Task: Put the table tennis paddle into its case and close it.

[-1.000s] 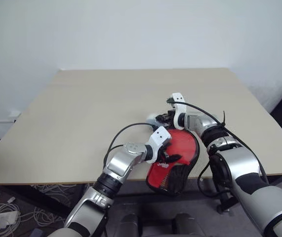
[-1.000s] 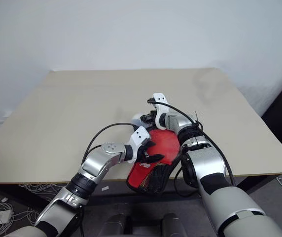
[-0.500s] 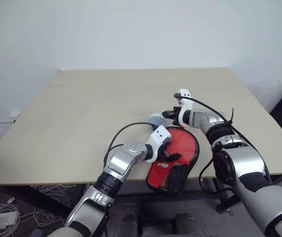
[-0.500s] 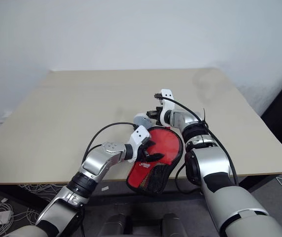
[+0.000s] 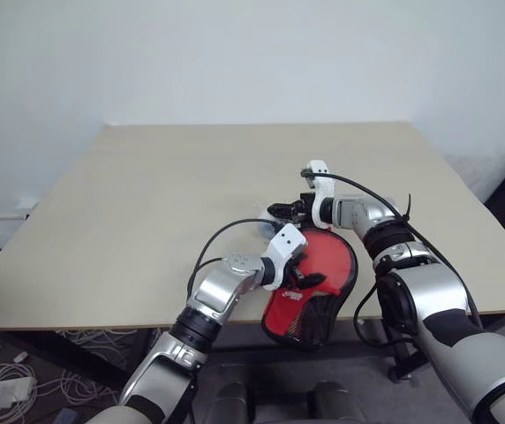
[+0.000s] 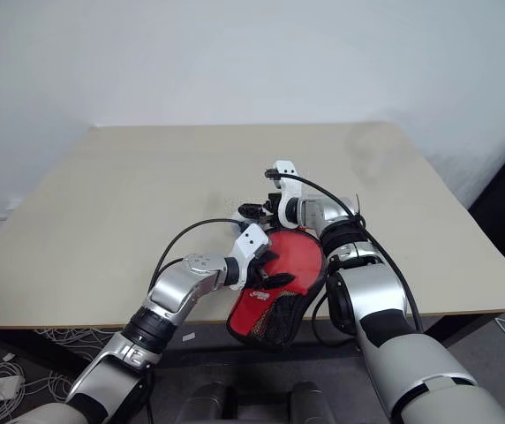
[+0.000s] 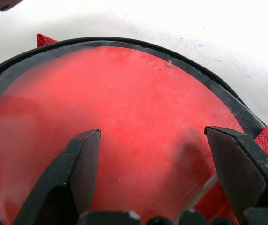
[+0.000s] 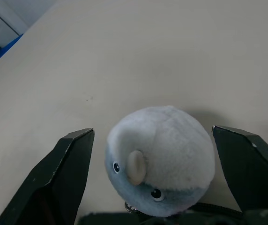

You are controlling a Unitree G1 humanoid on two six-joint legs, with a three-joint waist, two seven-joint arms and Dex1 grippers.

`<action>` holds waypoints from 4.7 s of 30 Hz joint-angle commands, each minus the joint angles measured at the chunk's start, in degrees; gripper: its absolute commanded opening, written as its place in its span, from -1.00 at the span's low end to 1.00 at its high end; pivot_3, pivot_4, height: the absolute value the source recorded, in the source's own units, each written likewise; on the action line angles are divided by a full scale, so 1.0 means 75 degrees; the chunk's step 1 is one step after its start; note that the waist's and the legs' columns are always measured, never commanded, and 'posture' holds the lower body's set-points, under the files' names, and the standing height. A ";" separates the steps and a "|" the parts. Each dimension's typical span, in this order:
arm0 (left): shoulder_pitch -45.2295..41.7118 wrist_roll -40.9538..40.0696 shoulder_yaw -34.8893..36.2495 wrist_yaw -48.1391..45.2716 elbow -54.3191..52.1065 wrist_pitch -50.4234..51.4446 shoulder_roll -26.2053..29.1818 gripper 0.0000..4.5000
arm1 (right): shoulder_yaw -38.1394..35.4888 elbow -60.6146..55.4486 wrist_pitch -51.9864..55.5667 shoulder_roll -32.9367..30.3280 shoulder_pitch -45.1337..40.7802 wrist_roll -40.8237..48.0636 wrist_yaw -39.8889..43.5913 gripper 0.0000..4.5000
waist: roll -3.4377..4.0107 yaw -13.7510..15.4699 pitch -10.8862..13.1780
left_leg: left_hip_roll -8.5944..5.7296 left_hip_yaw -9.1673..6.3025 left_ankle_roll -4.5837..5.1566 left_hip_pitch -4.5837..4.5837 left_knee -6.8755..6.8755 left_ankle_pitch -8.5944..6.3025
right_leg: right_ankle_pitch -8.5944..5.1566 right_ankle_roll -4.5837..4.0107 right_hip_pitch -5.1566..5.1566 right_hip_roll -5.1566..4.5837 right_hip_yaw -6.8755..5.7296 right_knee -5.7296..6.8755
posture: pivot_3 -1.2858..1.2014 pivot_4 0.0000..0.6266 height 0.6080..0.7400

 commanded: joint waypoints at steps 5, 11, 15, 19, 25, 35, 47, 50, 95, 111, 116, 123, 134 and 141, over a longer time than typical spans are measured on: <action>0.0158 0.0302 -0.0116 0.0113 0.0455 0.0302 0.0088 0.68 | 0.0151 0.0042 -0.0043 0.0161 -0.0061 -0.0137 -0.0059 0.85 | 0.0000 -0.0001 -0.0001 | 0.0000 0.0000 0.0000 0.0000 0.0000 0.0000 | 0.0000 0.0000 0.0000 0.0000 0.0000 0.0000 | 0.03 -1.00 0.63; 0.0216 0.0346 -0.0091 0.0163 0.0373 0.0336 0.0111 0.68 | 0.0402 0.0416 -0.0303 0.0293 -0.0035 -0.0486 -0.0389 0.70 | 0.0001 -0.0002 -0.0003 | 0.0000 0.0000 0.0000 0.0000 -0.0001 0.0000 | 0.0000 0.0000 -0.0001 0.0000 -0.0001 0.0000 | 0.03 -1.00 0.63; 0.0234 0.0363 -0.0081 0.0180 0.0348 0.0346 0.0124 0.68 | 0.0130 0.0423 -0.0720 0.0308 -0.0049 -0.0331 -0.0701 0.16 | 0.0002 -0.0002 -0.0003 | 0.0000 -0.0001 0.0000 0.0000 -0.0004 0.0000 | 0.0000 0.0000 -0.0001 0.0000 -0.0002 0.0000 | 0.03 -1.00 0.63; 0.0255 0.0374 -0.0049 0.0179 0.0323 0.0389 0.0123 0.68 | -0.0448 0.0424 -0.0969 0.0193 -0.0159 0.0056 -0.1058 -0.39 | 0.0002 -0.0002 -0.0003 | 0.0000 -0.0001 0.0000 0.0000 -0.0004 0.0000 | 0.0000 0.0000 -0.0001 0.0000 -0.0001 0.0000 | 0.03 -1.00 0.63; 0.0251 0.0364 -0.0048 0.0167 0.0301 0.0470 0.0103 0.68 | -0.0909 0.0477 -0.1060 -0.0162 -0.0177 0.0158 -0.1715 -0.82 | 0.0002 -0.0002 -0.0003 | 0.0000 -0.0001 0.0000 -0.0001 -0.0004 0.0000 | 0.0000 0.0000 -0.0002 0.0000 0.0000 0.0000 | 0.03 -1.00 0.63; 0.0236 0.0296 -0.0045 0.0100 0.0356 0.0655 0.0007 0.68 | -0.0863 0.0371 -0.1678 -0.1288 0.0454 -0.0136 -0.2082 -0.82 | 0.0003 0.0000 -0.0003 | -0.0001 0.0002 0.0000 -0.0001 -0.0002 0.0000 | -0.0001 -0.0001 0.0002 -0.0001 0.0002 -0.0004 | 0.03 -1.00 0.63; 0.0272 0.0274 0.0010 0.0082 0.0414 0.0785 -0.0120 0.68 | -0.0865 -0.1202 -0.0526 -0.3318 0.1853 -0.0024 -0.1111 -0.82 | 0.0016 0.0034 -0.0009 | -0.0010 0.0004 0.0001 0.0000 0.0007 0.0000 | -0.0003 0.0001 0.0014 -0.0009 0.0007 -0.0020 | 0.03 -1.00 0.63; 0.0279 0.0257 0.0026 0.0071 0.0434 0.0807 -0.0145 0.68 | -0.0875 -0.2137 0.0020 -0.3780 0.2441 0.0050 -0.0737 -0.82 | 0.0019 0.0109 -0.0010 | -0.0022 0.0005 0.0001 -0.0002 0.0013 0.0001 | -0.0004 0.0001 0.0018 -0.0020 0.0006 -0.0024 | 0.03 -1.00 0.63; 0.0176 0.0278 -0.0056 -0.0099 0.0757 0.0841 -0.0449 0.68 | -0.1466 -1.1140 0.1084 -0.5307 1.1496 0.2721 0.1873 -0.83 | -0.0086 0.0805 -0.0132 | -0.0148 0.0008 0.0112 -0.0016 0.0056 -0.0119 | -0.0082 0.0124 0.0133 -0.0523 -0.0511 -0.0175 | 0.03 -1.00 0.63; 0.0166 0.0244 -0.0062 -0.0042 0.0782 0.0838 -0.0436 0.68 | -0.2088 -1.0768 0.1778 -0.5043 1.0388 0.3474 0.1208 0.28 | -0.0015 0.0749 -0.0163 | -0.0043 0.0025 0.0101 -0.0023 0.0031 -0.0126 | -0.0074 0.0111 0.0154 -0.0549 -0.0691 -0.0291 | 0.03 -1.00 0.63; 0.0167 0.0234 -0.0050 -0.0028 0.0800 0.0844 -0.0458 0.68 | -0.2047 -1.0495 0.1694 -0.5129 0.9870 0.3280 0.1006 0.90 | 0.0002 0.0760 -0.0165 | -0.0020 0.0028 0.0101 -0.0022 0.0032 -0.0126 | -0.0072 0.0108 0.0149 -0.0549 -0.0729 -0.0300 | 0.03 -1.00 0.63; 0.0148 0.0244 -0.0054 -0.0035 0.0817 0.0834 -0.0457 0.68 | -0.1648 -0.9867 0.2144 -0.5394 0.8765 0.3279 0.1102 0.90 | 0.0018 0.0791 -0.0166 | -0.0014 0.0028 0.0101 -0.0021 0.0041 -0.0126 | -0.0070 0.0105 0.0150 -0.0554 -0.0747 -0.0300 | 0.03 -1.00 0.63; 0.0143 0.0302 -0.0042 0.0009 0.0817 0.0775 -0.0465 0.68 | 0.0077 -0.9062 0.2626 -0.6485 0.8224 0.2670 0.1938 0.90 | 0.0017 0.0810 -0.0167 | -0.0016 0.0029 0.0101 -0.0022 0.0062 -0.0125 | -0.0060 0.0090 0.0155 -0.0558 -0.0751 -0.0293 | 0.03 -1.00 0.63; 0.0196 0.0270 0.0008 0.0104 0.0766 0.0822 -0.0485 0.68 | 0.0003 -0.8981 0.2541 -0.6401 0.8342 0.2828 0.2157 0.64 | 0.0012 0.0808 -0.0165 | -0.0014 0.0029 0.0101 -0.0021 0.0071 -0.0125 | -0.0060 0.0090 0.0155 -0.0560 -0.0752 -0.0294 | 0.03 -1.00 0.63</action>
